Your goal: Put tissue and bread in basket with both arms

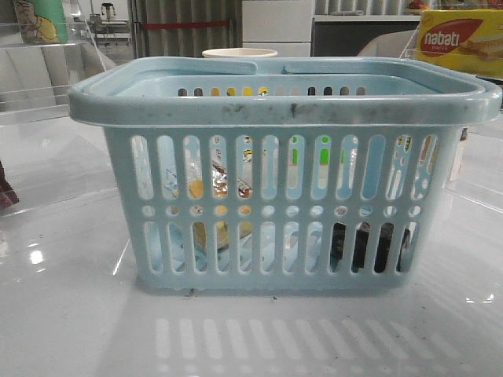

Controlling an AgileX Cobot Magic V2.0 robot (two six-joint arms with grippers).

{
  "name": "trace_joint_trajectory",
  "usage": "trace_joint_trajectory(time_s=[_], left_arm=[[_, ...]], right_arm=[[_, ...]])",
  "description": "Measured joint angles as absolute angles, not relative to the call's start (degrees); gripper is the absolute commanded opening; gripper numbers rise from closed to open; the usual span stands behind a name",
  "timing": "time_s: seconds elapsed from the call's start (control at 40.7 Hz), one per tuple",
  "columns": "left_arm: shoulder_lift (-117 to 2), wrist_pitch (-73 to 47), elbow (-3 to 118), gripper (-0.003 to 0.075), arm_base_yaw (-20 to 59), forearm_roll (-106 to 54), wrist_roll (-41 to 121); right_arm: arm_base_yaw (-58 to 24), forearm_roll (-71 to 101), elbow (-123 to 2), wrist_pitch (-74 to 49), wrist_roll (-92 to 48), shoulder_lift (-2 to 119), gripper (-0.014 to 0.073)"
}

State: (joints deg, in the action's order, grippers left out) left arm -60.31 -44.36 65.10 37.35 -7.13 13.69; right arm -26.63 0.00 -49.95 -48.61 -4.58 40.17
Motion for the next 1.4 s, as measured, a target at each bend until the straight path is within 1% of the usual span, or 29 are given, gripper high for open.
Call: trace_joint_trajectory(time_s=[0.221,0.393,0.442,0.516,0.589,0.736,0.81,0.884,0.933,1.399], left_arm=[[-47.61,-42.56,53.74,0.0488,37.35,-7.13,13.69],[-40.03,-39.43,46.25,0.0487,37.35,-7.13,13.69],[-38.66,-38.8,44.91,0.0472,37.35,-7.13,13.69],[-37.66,-38.39,43.72,0.041,37.35,-7.13,13.69],[-37.44,-38.29,43.34,0.0333,37.35,-7.13,13.69],[-37.44,-38.14,42.94,0.019,37.35,-7.13,13.69],[-37.44,-38.14,42.9,0.0136,37.35,-7.13,13.69],[-37.44,-38.14,42.81,0.0091,37.35,-7.13,13.69],[-37.44,-38.14,42.81,0.0092,37.35,-7.13,13.69],[-37.44,-38.14,42.81,0.0091,37.35,-7.13,13.69]], right_arm=[[-26.63,0.0,-49.95,-48.63,-4.58,40.17,0.0592],[-26.63,0.0,-49.95,-49.43,-4.58,40.17,0.0591],[-26.63,0.0,-49.95,-49.92,-4.58,40.17,0.059],[-26.63,0.0,-49.95,-50.42,-4.58,40.17,0.0564],[-26.63,0.0,-49.95,-51.11,-4.58,40.17,0.0488],[-26.63,0.0,-49.95,-51.88,-4.58,40.17,0.0271],[-26.63,0.0,-49.95,-52.19,-4.58,40.17,0.0164],[-26.63,0.0,-49.95,-52.34,-4.58,40.17,0.0094],[-26.63,0.0,-49.95,-52.48,-4.58,40.17,0.0051],[-26.63,0.0,-49.95,-52.48,-4.58,40.17,0.0057]])
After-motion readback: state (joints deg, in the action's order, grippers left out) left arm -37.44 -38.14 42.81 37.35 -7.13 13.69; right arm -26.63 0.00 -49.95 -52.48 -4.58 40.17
